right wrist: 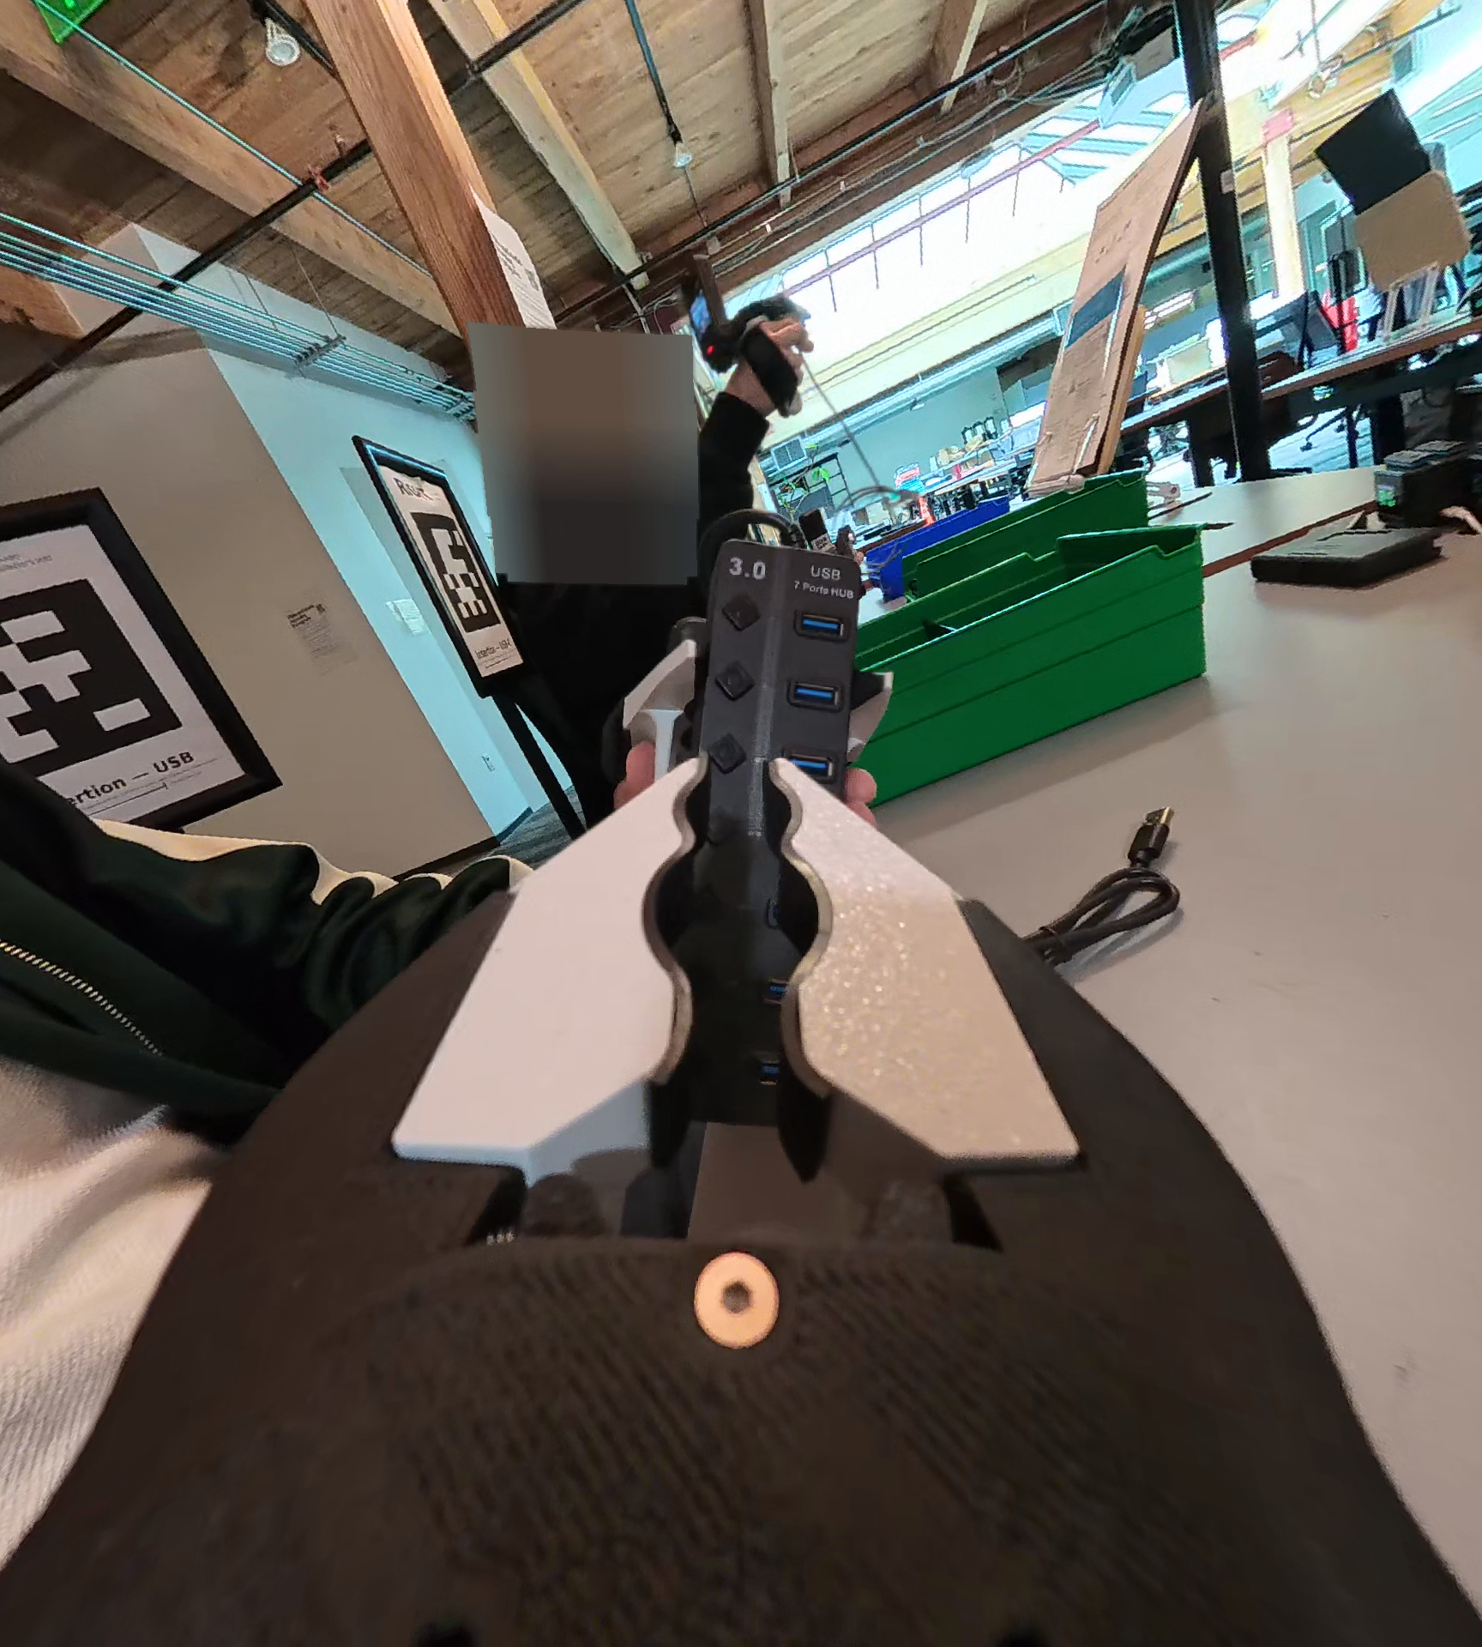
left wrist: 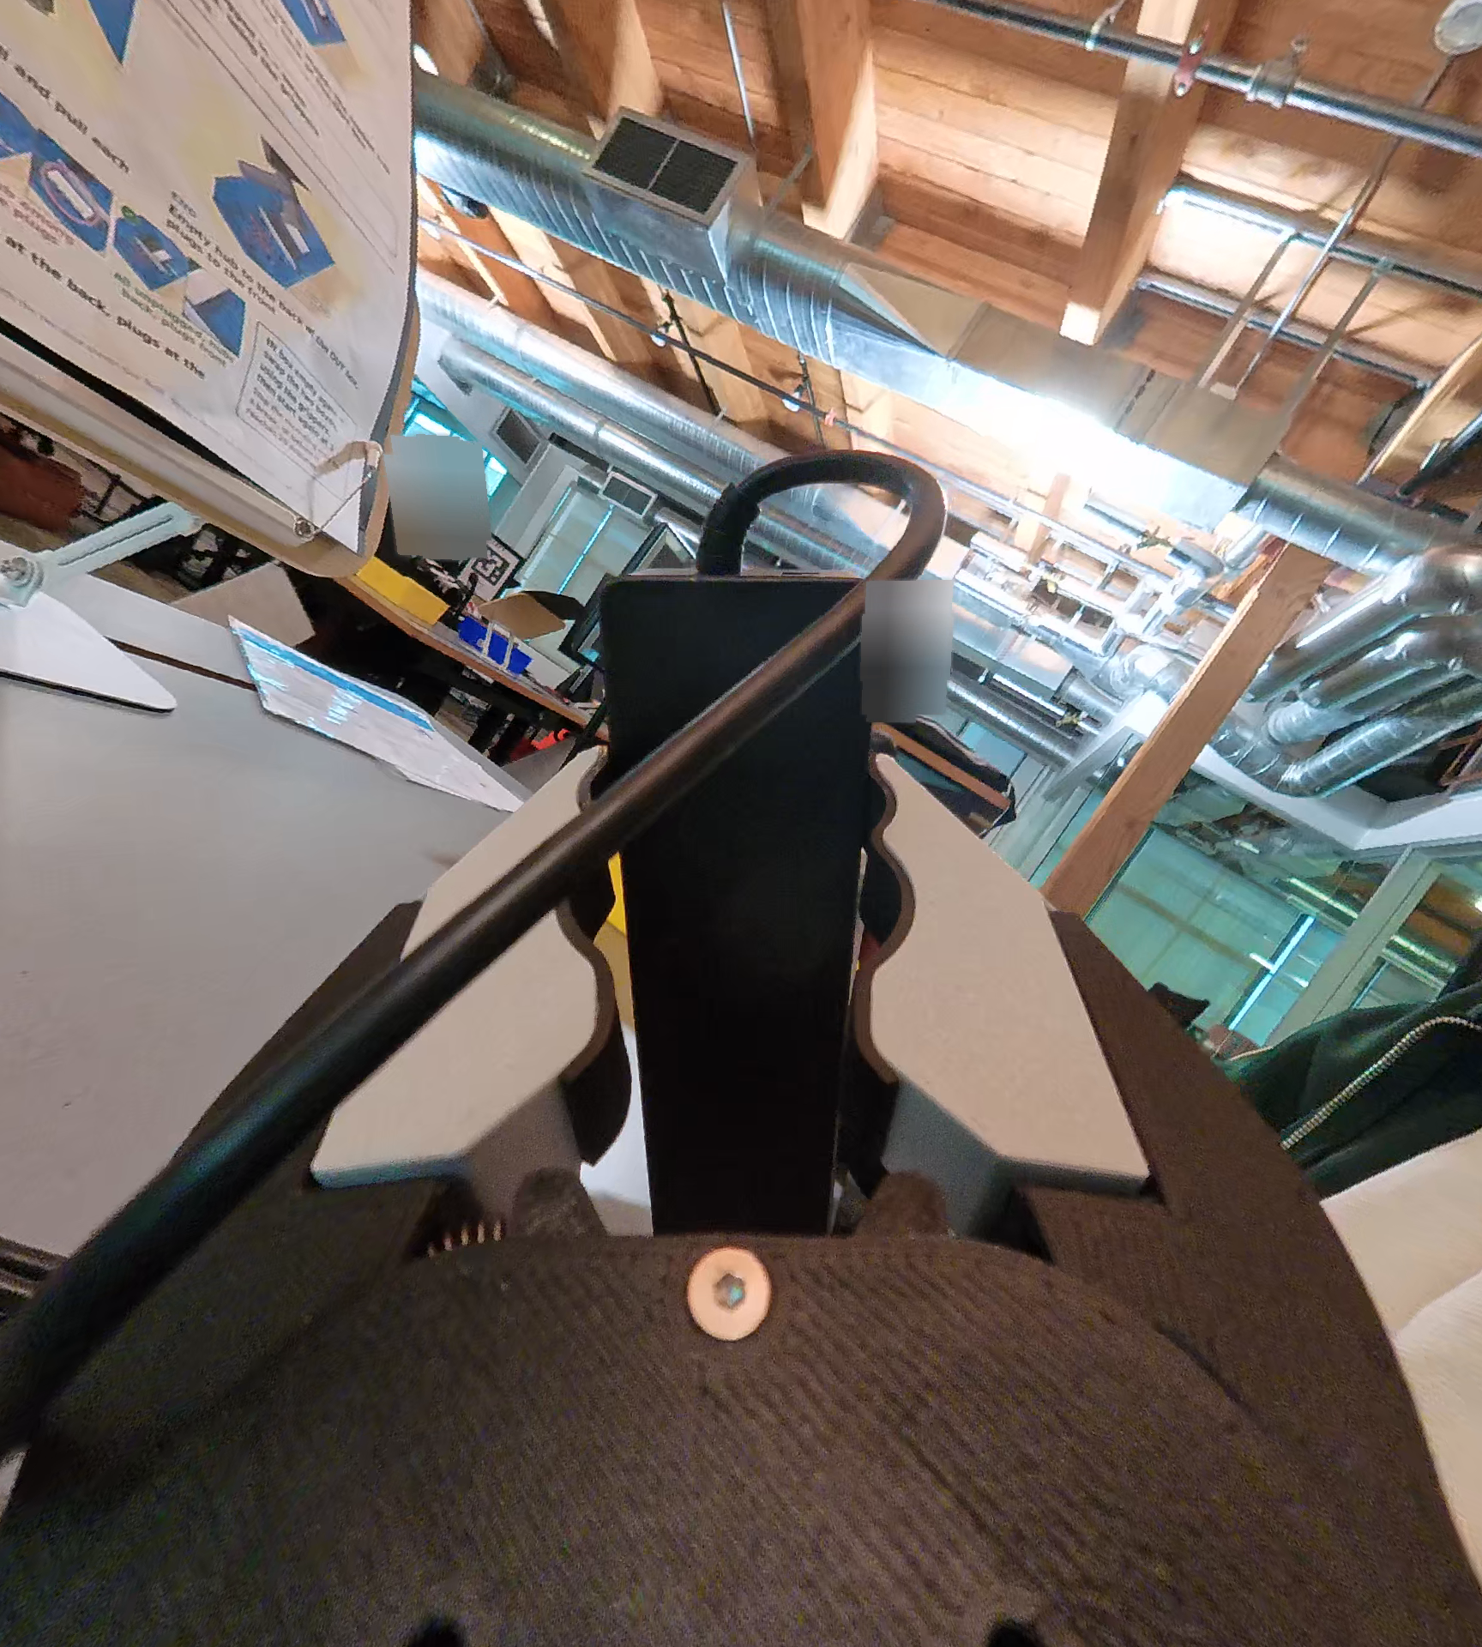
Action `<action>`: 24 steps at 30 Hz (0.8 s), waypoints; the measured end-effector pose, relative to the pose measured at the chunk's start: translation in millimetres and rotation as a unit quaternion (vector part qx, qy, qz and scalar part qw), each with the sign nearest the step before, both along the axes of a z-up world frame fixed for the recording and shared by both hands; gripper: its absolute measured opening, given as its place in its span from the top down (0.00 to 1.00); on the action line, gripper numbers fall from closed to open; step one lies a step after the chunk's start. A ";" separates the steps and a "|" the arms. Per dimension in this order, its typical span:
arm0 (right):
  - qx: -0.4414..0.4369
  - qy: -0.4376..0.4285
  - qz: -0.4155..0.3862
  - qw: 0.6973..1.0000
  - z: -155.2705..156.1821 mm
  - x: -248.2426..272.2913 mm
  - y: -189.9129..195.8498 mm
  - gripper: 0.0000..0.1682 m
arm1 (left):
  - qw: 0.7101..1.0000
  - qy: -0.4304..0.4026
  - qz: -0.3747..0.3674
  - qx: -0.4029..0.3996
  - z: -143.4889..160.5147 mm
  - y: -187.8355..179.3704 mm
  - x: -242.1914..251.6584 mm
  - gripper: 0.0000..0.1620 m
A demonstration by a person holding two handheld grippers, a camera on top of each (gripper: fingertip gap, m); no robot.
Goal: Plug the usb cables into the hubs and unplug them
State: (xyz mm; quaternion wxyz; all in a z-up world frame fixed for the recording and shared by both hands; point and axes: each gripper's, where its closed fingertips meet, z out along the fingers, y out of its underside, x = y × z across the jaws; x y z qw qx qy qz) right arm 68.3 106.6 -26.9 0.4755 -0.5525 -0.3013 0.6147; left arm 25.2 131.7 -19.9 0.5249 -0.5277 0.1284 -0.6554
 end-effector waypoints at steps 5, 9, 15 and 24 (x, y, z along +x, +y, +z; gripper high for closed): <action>0.015 -0.023 -0.008 1.000 -6.4 -2.2 0.1 0.97 | 1.000 0.017 0.001 0.005 -2.8 -1.9 5.0 0.67; 0.026 -0.052 -0.025 0.998 -13.8 -4.4 3.2 0.95 | 1.000 0.022 0.008 0.000 -4.8 0.7 4.7 0.67; 0.034 -0.096 -0.026 0.994 -25.2 -10.8 1.7 1.00 | 1.000 0.021 0.021 -0.006 -5.8 5.8 0.8 0.67; 0.035 -0.129 -0.104 0.986 -19.0 -6.2 34.8 0.94 | 0.992 0.036 0.121 0.004 -3.6 48.8 -36.7 0.68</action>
